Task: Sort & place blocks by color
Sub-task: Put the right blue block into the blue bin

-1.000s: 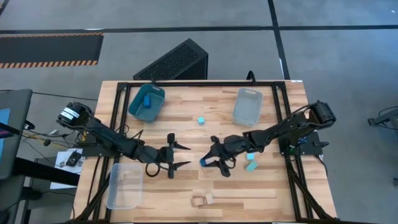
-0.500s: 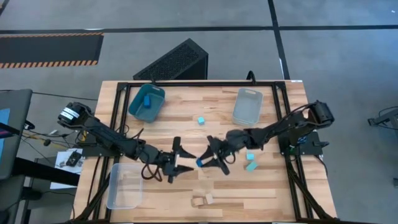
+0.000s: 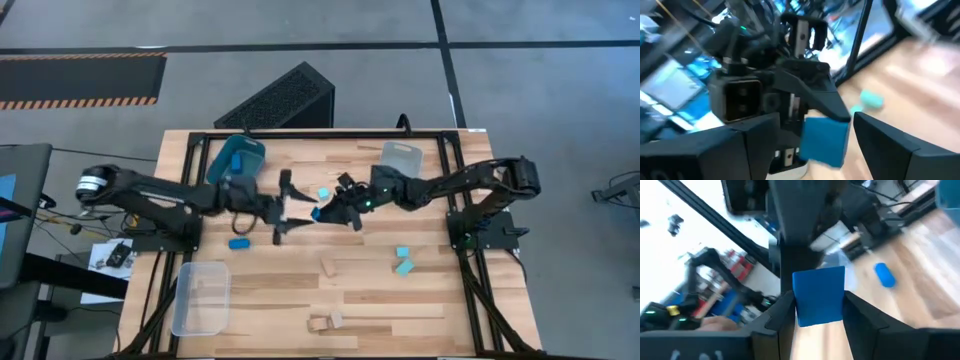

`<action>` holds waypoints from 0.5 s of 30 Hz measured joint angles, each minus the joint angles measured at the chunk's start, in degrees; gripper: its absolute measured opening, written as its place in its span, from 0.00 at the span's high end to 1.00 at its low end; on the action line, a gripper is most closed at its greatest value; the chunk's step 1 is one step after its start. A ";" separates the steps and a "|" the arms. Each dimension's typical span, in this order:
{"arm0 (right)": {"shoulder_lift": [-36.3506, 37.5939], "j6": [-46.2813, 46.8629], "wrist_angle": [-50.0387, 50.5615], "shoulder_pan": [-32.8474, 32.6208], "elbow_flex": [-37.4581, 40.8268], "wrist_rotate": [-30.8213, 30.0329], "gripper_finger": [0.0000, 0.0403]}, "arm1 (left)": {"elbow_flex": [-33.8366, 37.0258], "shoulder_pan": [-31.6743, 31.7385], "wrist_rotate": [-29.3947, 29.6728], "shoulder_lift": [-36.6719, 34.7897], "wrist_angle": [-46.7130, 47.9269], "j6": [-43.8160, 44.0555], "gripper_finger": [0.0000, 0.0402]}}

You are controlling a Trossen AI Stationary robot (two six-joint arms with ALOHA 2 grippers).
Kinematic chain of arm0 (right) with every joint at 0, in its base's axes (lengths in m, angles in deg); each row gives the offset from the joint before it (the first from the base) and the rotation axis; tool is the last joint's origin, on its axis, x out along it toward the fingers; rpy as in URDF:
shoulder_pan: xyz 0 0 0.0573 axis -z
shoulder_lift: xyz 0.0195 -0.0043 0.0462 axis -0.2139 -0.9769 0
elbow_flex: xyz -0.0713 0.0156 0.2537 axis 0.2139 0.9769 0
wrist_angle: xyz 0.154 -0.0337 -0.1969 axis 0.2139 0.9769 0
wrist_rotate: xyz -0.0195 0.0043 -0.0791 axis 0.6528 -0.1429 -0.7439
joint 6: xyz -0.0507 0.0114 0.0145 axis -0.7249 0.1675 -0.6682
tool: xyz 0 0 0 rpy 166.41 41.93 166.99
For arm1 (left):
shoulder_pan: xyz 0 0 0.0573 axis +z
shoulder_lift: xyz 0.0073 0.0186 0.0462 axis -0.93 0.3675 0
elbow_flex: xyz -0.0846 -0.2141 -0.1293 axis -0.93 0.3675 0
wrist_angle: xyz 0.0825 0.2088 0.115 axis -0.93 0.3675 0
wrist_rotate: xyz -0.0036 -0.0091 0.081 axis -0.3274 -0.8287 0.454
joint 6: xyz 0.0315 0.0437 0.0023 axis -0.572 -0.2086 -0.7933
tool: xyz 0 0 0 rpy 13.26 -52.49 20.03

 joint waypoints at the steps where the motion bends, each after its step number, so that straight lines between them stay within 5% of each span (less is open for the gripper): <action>1: 0.84 1.70 0.18 0.02 -0.63 -0.01 0.60 | -2.00 0.99 -2.33 -1.86 4.25 1.23 0.40; 6: 5.84 3.68 5.07 -0.16 -6.61 -0.20 0.60 | -11.40 3.56 -8.26 -7.95 19.30 5.93 0.40; 15: 7.28 2.06 25.76 -0.46 -22.77 -0.71 0.60 | -21.26 4.75 -16.43 -7.12 23.43 15.43 0.40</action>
